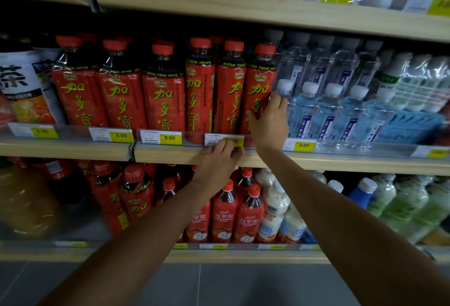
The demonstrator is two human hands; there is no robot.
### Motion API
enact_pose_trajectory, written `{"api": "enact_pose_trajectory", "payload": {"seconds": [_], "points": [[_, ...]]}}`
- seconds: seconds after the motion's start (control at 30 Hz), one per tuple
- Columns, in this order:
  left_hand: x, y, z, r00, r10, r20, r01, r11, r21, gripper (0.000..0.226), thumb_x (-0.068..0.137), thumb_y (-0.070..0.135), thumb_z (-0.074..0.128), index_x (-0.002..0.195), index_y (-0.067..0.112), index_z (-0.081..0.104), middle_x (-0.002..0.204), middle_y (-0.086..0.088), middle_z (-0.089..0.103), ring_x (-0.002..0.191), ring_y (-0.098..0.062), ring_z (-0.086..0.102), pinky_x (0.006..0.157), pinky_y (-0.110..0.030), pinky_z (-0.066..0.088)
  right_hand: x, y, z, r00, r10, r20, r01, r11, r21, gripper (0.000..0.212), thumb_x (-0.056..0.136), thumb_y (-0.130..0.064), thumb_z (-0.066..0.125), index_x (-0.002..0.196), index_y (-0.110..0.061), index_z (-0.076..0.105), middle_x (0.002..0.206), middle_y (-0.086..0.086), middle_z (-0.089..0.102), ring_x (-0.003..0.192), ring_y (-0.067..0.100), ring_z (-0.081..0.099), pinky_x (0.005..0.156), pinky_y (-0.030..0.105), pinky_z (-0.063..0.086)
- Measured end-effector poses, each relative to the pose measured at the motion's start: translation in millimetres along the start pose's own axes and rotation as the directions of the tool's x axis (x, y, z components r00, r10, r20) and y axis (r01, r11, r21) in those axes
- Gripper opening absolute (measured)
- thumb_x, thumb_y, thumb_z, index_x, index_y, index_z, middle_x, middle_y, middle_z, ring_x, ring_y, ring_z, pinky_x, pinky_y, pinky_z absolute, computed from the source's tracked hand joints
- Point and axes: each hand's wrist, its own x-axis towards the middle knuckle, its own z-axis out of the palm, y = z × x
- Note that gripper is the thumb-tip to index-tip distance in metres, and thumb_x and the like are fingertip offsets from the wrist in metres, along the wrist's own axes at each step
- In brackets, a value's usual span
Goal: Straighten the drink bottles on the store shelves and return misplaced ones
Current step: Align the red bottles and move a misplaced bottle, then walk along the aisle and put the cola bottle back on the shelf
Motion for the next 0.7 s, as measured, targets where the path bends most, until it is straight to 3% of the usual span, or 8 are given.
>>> {"api": "enact_pose_trajectory", "payload": {"seconds": [0.17,0.3,0.43,0.57,0.7], "points": [[1.3,1.4,-3.4,0.999,-0.022,0.029,0.023,1.0,-0.021,0.048,0.071,0.046,0.074,0.112,0.026,0.062,0.095,0.002,0.059,0.088,-0.014,0.058,0.065,-0.026,0.051,-4.6,10.7,-9.0,0.997,-0.055,0.051,0.058,0.996,-0.066,0.042,0.086,-0.028,0.064,0.119,-0.007,0.049,0.116,0.009,0.053,0.099,0.026,0.056,0.059,0.029,0.034],[1.9,6.8,-8.7,0.995,-0.052,0.083,0.052,0.999,-0.004,0.046,0.077,0.045,0.068,0.117,0.025,0.058,0.1,0.001,0.057,0.094,-0.016,0.056,0.067,-0.027,0.051,-17.3,24.2,-22.5,0.974,-0.209,0.09,0.22,0.966,-0.133,0.022,0.091,-0.023,0.055,0.1,-0.003,0.059,0.1,0.012,0.059,0.092,0.03,0.056,0.054,0.029,0.032],[3.7,17.5,-14.6,0.971,-0.125,0.203,0.133,0.991,-0.028,0.042,0.088,0.035,0.052,0.125,0.018,0.045,0.118,-0.006,0.049,0.109,-0.024,0.047,0.085,-0.035,0.044,-35.4,42.9,-34.8,0.931,-0.311,0.193,0.349,0.913,-0.212,0.022,0.091,-0.021,0.053,0.091,-0.002,0.063,0.087,0.014,0.062,0.089,0.034,0.057,0.052,0.032,0.035],[2.7,28.5,-21.1,0.937,-0.199,0.289,0.219,0.975,-0.036,0.049,0.086,0.028,0.051,0.131,0.016,0.037,0.127,-0.009,0.042,0.117,-0.028,0.039,0.094,-0.04,0.035,-50.8,67.2,-47.8,0.88,-0.377,0.29,0.447,0.862,-0.237,0.013,0.081,-0.012,0.062,0.084,0.001,0.065,0.079,0.017,0.062,0.078,0.035,0.06,0.048,0.03,0.035],[4.6,41.6,-28.8,0.9,-0.267,0.344,0.288,0.958,-0.01,0.061,0.086,0.03,0.052,0.139,0.01,0.029,0.132,-0.011,0.04,0.121,-0.03,0.037,0.099,-0.043,0.032,-58.6,91.1,-55.1,0.813,-0.375,0.446,0.521,0.81,-0.267,0.024,0.084,-0.017,0.055,0.098,0.001,0.061,0.099,0.018,0.058,0.092,0.034,0.054,0.058,0.035,0.041]]}}
